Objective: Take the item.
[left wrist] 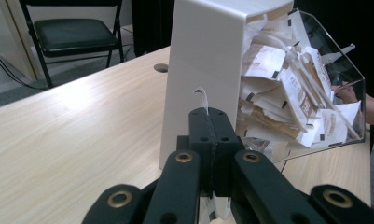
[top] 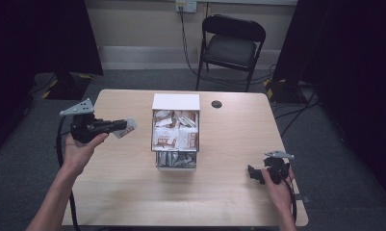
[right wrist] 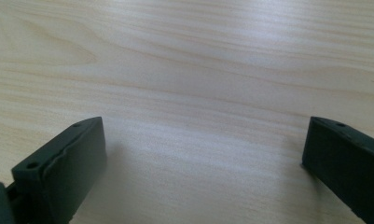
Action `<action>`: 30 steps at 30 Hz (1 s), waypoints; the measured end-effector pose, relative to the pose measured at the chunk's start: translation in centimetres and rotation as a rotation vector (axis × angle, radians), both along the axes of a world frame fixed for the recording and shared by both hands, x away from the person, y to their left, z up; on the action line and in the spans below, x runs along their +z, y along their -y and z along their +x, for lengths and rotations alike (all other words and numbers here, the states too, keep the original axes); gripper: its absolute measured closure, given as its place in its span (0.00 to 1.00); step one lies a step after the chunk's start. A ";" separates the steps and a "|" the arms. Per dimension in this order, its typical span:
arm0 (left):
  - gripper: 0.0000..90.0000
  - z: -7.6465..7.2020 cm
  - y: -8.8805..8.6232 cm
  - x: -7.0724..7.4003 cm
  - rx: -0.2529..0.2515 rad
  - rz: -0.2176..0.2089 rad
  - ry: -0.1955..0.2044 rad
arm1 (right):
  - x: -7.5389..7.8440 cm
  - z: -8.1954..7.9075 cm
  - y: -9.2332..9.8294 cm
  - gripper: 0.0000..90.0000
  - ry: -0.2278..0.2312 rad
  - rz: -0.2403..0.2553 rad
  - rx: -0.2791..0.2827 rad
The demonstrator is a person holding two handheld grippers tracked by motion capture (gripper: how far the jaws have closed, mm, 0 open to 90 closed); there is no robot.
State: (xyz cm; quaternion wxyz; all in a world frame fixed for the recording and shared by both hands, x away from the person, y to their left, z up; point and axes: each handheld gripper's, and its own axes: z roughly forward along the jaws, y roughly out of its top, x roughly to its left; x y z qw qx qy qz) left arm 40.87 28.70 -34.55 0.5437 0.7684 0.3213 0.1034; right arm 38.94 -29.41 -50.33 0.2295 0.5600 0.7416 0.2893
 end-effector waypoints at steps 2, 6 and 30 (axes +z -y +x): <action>1.00 0.1 0.1 -0.4 0.004 0.007 -0.013 | 0.0 0.0 0.0 0.00 0.000 0.000 0.000; 1.00 0.5 0.3 -1.3 0.022 0.019 -0.039 | 0.0 0.0 0.0 0.00 0.000 0.000 0.000; 1.00 1.6 2.6 -5.4 -0.009 0.105 -0.123 | 0.0 0.0 0.0 0.00 0.000 0.000 0.000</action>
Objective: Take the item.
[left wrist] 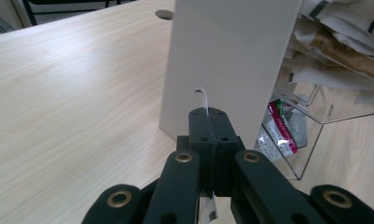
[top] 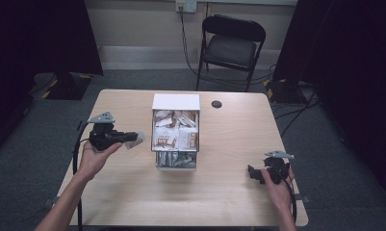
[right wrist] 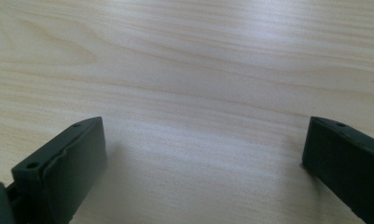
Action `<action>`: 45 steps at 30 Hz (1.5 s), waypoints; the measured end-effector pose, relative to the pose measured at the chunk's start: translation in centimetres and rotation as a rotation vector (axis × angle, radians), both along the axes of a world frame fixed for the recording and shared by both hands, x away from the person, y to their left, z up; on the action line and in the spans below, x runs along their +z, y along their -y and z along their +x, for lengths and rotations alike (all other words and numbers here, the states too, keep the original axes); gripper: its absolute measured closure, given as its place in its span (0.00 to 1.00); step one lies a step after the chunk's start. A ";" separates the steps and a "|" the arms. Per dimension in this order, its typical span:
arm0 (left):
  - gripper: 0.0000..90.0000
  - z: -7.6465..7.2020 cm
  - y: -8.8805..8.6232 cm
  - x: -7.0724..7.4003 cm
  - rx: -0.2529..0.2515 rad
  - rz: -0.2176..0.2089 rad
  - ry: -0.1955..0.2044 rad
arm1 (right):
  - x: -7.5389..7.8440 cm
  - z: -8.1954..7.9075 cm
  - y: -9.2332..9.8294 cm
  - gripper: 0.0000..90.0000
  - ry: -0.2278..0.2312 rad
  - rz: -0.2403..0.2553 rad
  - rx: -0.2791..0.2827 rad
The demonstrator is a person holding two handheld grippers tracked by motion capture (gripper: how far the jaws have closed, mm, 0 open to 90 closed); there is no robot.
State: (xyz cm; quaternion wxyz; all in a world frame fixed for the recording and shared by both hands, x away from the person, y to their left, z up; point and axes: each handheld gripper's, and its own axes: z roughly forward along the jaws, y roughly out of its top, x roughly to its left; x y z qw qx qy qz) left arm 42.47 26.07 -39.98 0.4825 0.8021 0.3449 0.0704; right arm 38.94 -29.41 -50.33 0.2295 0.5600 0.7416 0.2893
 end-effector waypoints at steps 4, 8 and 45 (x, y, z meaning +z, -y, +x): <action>1.00 0.1 0.7 -0.5 -0.012 0.016 -0.013 | 0.0 0.0 0.0 0.00 0.000 0.000 0.000; 1.00 0.2 1.1 -1.3 -0.007 0.051 -0.018 | 0.0 0.0 0.0 0.00 0.000 0.000 0.000; 1.00 2.2 2.2 -7.4 0.023 0.099 -0.153 | 0.0 0.0 0.0 0.00 0.000 0.000 0.000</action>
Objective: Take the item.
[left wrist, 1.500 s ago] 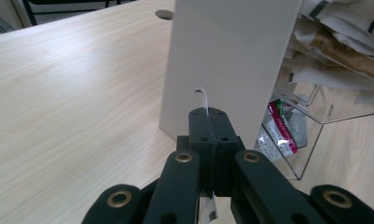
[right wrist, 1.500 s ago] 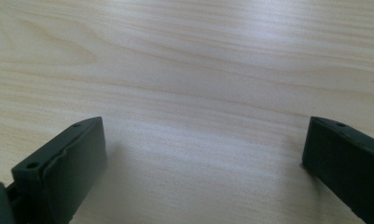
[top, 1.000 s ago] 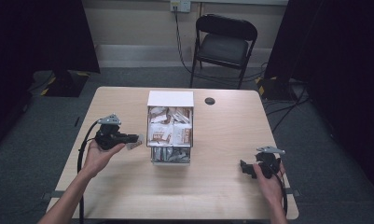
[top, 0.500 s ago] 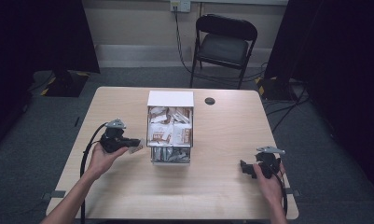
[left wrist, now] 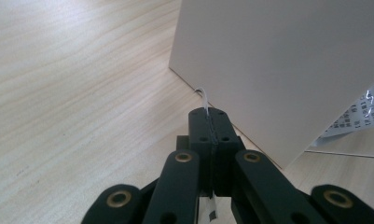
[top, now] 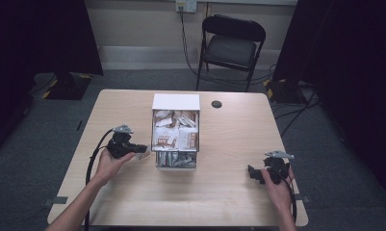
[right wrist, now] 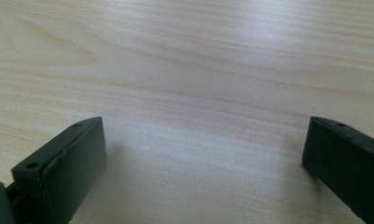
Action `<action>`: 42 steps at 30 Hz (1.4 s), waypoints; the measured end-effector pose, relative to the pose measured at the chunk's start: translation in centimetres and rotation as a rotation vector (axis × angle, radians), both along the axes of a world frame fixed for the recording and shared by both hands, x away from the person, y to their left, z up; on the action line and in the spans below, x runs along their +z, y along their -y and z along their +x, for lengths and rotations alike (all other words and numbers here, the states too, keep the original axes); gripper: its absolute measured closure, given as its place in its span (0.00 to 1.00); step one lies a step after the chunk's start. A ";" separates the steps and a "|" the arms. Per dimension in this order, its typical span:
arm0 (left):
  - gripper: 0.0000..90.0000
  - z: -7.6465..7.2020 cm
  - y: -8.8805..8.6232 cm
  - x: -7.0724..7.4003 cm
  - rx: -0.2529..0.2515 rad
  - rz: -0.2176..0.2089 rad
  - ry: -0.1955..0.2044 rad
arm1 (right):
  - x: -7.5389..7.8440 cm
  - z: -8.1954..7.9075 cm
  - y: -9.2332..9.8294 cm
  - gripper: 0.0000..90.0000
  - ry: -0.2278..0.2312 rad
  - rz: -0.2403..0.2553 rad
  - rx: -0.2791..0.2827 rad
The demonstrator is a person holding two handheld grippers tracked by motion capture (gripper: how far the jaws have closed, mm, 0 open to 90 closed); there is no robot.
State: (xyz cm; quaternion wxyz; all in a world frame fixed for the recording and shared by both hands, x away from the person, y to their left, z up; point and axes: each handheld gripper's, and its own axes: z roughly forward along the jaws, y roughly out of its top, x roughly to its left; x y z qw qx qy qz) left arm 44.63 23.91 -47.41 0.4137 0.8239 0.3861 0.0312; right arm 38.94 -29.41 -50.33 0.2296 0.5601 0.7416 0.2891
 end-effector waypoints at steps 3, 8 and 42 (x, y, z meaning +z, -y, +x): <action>1.00 0.1 -0.2 -0.4 0.006 0.013 -0.006 | 0.0 0.0 0.0 0.00 0.000 0.000 0.000; 0.99 0.2 -0.3 -0.5 0.015 0.032 -0.001 | 0.0 0.0 0.0 0.00 0.000 0.000 0.000; 0.31 0.7 -1.9 -0.6 0.129 0.039 0.008 | 0.0 0.0 0.0 0.00 0.000 0.000 0.000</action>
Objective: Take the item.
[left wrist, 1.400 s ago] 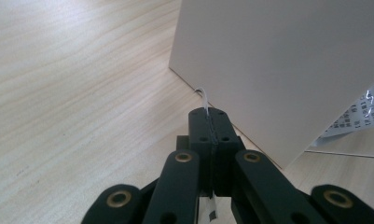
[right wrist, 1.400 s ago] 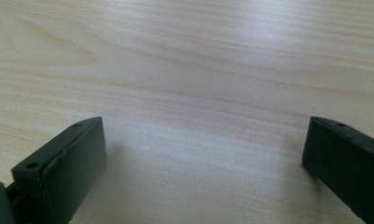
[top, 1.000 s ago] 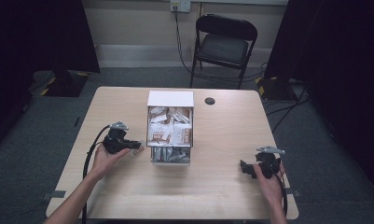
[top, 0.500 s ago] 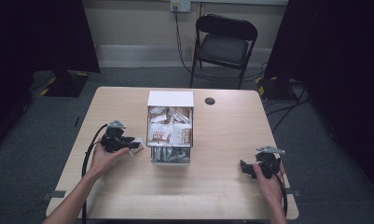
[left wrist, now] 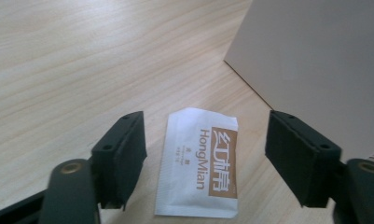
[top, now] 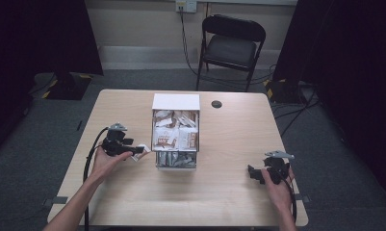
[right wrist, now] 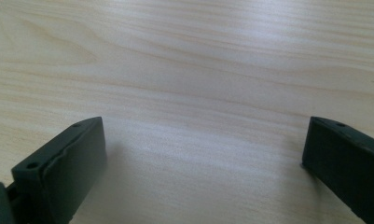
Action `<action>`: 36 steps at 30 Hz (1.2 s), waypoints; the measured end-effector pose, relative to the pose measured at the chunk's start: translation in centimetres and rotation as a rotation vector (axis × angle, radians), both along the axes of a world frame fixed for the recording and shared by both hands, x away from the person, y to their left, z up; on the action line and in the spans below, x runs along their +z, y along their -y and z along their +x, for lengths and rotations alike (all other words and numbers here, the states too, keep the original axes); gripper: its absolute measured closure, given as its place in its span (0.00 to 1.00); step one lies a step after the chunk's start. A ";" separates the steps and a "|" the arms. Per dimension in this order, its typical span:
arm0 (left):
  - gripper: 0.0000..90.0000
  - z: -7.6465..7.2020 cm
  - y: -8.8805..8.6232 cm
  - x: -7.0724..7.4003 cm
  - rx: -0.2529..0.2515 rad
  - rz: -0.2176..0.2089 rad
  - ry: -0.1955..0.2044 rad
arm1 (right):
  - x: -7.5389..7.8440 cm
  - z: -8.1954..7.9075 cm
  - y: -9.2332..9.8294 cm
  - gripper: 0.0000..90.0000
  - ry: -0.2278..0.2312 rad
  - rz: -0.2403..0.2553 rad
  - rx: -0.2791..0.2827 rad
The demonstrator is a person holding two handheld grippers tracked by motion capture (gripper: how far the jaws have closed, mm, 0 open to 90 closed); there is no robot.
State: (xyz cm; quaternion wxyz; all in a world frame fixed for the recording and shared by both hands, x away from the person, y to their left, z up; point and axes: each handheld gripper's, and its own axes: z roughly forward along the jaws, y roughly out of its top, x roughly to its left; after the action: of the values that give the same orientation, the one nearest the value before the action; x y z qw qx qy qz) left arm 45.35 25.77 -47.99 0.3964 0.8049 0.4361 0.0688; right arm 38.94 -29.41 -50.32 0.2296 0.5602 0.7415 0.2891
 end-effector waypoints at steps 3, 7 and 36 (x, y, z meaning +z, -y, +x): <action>0.28 -0.2 -0.3 0.3 0.005 -0.003 0.013 | 0.0 0.0 0.0 0.00 0.000 0.000 0.000; 0.24 -0.6 -0.7 0.9 0.009 0.013 0.024 | 0.0 0.0 0.0 0.00 0.000 0.001 0.001; 0.24 -5.5 -4.7 3.8 0.125 0.111 0.058 | 0.0 0.0 0.0 0.00 0.000 0.000 0.000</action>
State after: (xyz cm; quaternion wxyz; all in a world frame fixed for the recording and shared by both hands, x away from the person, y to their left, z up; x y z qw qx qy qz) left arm 39.88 30.48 -44.23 0.3587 0.7945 0.4693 0.1406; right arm 38.94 -29.41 -50.32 0.2296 0.5602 0.7415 0.2891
